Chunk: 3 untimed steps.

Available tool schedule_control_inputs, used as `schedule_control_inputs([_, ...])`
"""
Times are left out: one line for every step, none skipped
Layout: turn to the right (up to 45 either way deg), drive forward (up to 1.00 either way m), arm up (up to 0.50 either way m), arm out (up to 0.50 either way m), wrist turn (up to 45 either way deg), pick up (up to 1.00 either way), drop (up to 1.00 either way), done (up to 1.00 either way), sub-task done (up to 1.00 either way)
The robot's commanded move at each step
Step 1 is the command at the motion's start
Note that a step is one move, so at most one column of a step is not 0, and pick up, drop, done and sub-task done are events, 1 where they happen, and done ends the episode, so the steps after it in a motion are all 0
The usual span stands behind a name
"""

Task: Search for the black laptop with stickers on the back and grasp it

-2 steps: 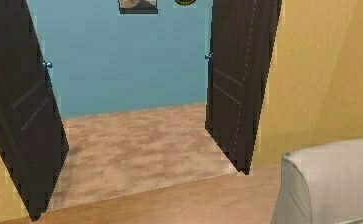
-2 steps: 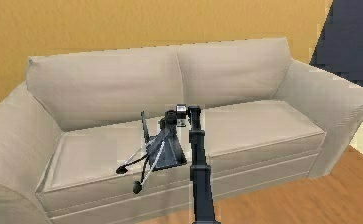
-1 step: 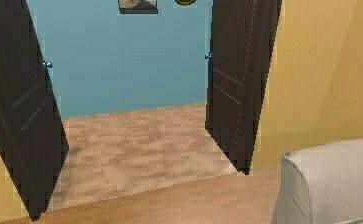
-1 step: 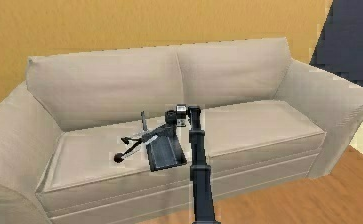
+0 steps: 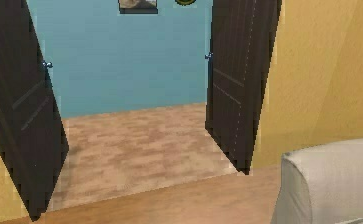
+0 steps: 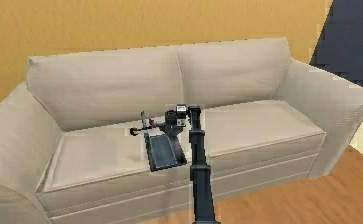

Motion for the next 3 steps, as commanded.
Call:
schedule_control_inputs([0.0,0.00,-0.30,0.00,0.0,0.00,0.00,0.00,0.00])
schedule_control_inputs([0.0,0.00,0.00,0.00,0.0,1.00,0.00,0.00,0.00])
schedule_control_inputs([0.0,0.00,0.10,0.00,0.0,0.00,0.00,0.00,0.00])
